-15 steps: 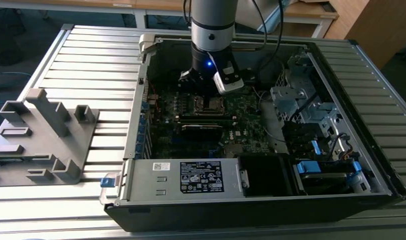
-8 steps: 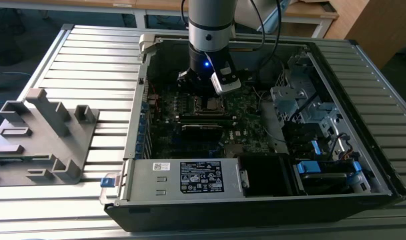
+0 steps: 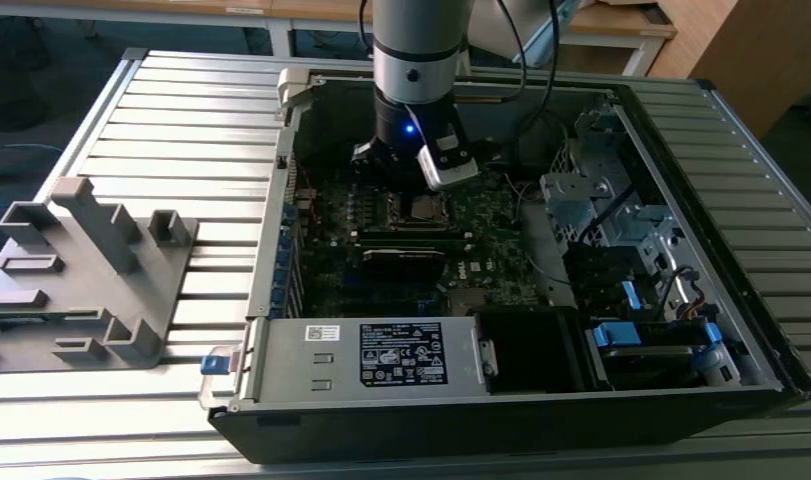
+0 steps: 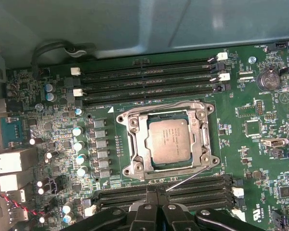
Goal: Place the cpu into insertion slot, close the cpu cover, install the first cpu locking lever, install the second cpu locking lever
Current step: 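Install the second cpu locking lever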
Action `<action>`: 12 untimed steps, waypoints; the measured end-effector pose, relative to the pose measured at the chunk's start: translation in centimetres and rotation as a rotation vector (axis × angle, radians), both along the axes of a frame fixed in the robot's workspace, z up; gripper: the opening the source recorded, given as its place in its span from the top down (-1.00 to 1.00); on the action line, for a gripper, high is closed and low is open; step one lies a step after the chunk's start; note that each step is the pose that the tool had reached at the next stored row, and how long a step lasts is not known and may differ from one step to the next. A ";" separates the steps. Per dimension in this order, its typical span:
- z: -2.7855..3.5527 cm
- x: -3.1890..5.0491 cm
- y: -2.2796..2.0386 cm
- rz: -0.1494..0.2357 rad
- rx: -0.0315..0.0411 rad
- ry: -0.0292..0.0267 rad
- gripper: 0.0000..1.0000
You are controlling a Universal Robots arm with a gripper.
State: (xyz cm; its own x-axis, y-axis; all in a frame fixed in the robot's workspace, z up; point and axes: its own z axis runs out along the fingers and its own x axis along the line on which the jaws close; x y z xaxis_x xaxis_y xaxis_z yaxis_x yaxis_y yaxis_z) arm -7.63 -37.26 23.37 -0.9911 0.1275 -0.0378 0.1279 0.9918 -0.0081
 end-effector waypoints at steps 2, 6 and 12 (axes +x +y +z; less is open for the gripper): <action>-0.01 0.00 0.00 0.000 0.0000 0.0000 0.80; -0.15 -0.04 0.00 0.000 0.0000 0.0000 0.80; -2.09 -0.45 0.00 0.000 0.0000 0.0000 0.80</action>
State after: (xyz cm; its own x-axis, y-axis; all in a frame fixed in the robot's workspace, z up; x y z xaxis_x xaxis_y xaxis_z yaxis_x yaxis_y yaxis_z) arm -8.08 -37.26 21.28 -0.9911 0.1275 -0.0378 0.1279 0.9918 -0.0081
